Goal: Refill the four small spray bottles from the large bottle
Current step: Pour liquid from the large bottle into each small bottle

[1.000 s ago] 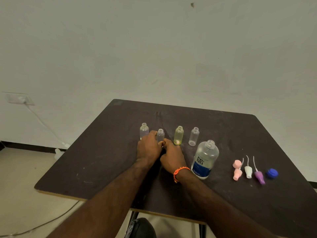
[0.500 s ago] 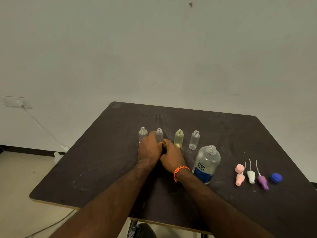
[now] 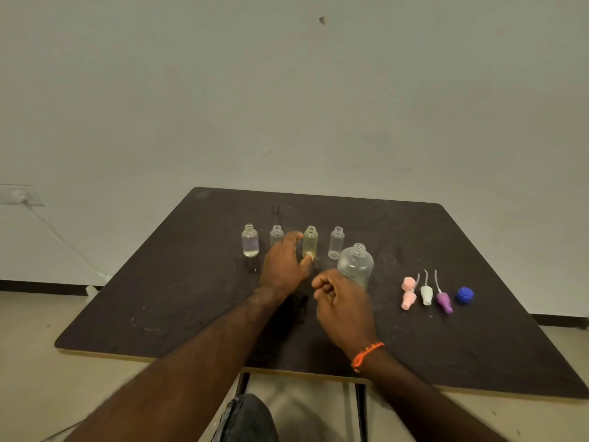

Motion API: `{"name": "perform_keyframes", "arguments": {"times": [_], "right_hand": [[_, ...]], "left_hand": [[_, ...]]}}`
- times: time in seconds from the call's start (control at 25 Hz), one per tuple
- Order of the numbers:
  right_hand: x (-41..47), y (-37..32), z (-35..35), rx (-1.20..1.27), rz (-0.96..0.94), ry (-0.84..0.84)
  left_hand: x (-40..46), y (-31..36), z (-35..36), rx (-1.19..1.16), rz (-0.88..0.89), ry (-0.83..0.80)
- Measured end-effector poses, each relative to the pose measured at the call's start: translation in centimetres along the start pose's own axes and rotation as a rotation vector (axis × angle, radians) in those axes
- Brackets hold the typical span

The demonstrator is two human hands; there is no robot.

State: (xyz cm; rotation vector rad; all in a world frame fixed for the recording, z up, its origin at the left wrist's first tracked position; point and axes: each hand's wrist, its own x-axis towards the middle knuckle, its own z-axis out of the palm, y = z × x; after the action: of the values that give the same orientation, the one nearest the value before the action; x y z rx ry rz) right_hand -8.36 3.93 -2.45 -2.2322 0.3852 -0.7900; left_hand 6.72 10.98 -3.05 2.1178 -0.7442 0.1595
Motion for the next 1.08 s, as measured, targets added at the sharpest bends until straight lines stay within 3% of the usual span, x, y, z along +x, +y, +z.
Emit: {"name": "perform_keyframes", "arguments": {"times": [0.12,0.28,0.52,0.68,1.08], "right_hand": [[-1.1,1.5,-2.8,-0.038,-0.081,0.121],[-0.9,3.7,-5.3,0.005,0.021,0.243],[0.2,4.8,-6.2,0.056,0.133,0.134],[1.0,4.9,-5.6,0.065,0.122,-0.028],[2.2,4.6,-4.0,0.189,0.151,0.002]], "left_hand": [[1.1,0.9,2.1,-0.072,-0.035,-0.007],[2.5,1.9,4.7,-0.072,-0.13,0.114],[4.1,2.0,5.8,0.038,-0.261,0.17],[2.9,1.7,4.2,0.048,-0.194,0.133],[-5.0,-0.4,-1.4,0.014,0.077,0.028]]}}
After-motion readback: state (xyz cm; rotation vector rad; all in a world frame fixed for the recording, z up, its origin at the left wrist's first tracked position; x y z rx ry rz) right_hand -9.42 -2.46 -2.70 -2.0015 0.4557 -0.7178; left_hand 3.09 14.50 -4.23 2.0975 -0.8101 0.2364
